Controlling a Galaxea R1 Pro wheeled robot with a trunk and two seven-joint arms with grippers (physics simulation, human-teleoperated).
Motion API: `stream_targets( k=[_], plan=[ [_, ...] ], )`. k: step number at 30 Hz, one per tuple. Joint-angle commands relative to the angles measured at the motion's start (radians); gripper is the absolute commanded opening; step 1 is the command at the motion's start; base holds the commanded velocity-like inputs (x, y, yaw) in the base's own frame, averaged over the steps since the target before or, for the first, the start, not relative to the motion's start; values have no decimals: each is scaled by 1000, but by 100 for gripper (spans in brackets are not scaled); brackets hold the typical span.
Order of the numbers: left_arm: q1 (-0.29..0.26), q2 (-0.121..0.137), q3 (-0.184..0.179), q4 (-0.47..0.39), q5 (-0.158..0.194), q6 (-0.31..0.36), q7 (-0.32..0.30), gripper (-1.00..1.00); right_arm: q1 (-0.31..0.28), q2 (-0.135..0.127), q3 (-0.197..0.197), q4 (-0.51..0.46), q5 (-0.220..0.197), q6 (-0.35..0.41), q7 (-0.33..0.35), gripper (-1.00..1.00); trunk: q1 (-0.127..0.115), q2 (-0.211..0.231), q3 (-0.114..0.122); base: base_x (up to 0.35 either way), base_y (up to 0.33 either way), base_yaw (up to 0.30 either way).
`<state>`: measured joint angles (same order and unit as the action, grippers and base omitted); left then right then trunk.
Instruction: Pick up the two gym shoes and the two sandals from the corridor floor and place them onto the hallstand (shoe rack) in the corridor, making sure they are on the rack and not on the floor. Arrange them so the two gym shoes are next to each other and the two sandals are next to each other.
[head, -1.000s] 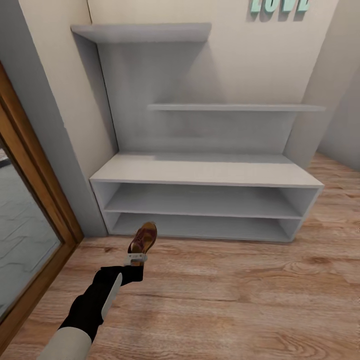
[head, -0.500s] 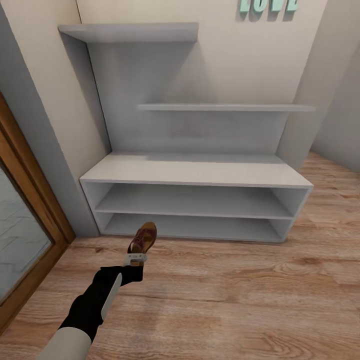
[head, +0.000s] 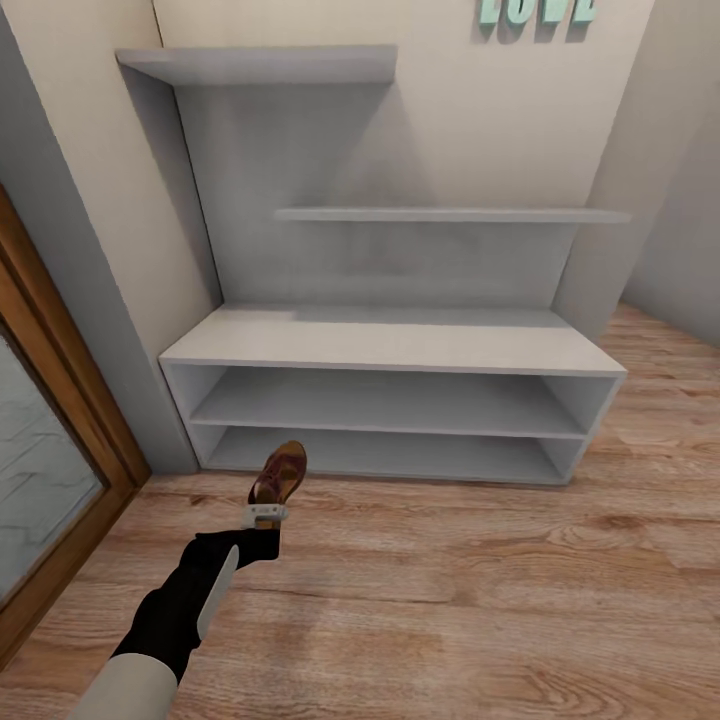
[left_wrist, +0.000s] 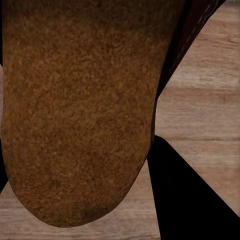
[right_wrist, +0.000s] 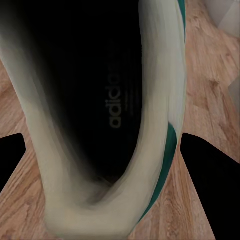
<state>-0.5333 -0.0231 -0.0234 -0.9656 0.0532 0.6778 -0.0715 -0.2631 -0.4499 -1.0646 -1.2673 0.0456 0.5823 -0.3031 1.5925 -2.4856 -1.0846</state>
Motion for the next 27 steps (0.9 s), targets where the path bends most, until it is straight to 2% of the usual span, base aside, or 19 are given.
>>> stream_targets(
  k=[1,5,8,12,18,19,27],
  plan=[
    [0,0,0,-1,4,5,-1,-100,-1,0,0,-1,5,7,-1,-100,0,0,-1,0,0,0],
    [-3,-4,0,-3,4,6,33,-100,-1,0,0,-1,5,7,-1,-100,0,0,-1,0,0,0],
    [-11,-12,-1,-5,6,6,61,-100,-1,0,0,-1,5,7,-1,-100,0,0,-1,0,0,0],
    [-28,-34,-1,-5,7,6,97,-100,-1,0,0,-1,5,7,-1,-100,0,0,-1,0,0,0],
    [-31,-44,-3,-5,8,6,152,-100,-1,0,0,-1,5,7,-2,-100,0,0,-1,0,0,0],
    [-31,-44,-3,-5,8,5,258,-100,-1,0,0,-1,5,7,-2,-100,0,0,-1,0,0,0],
    [-31,-43,-3,-5,7,5,258,-100,-1,0,0,-1,5,7,-2,-100,0,0,-1,0,0,0]
  ],
)
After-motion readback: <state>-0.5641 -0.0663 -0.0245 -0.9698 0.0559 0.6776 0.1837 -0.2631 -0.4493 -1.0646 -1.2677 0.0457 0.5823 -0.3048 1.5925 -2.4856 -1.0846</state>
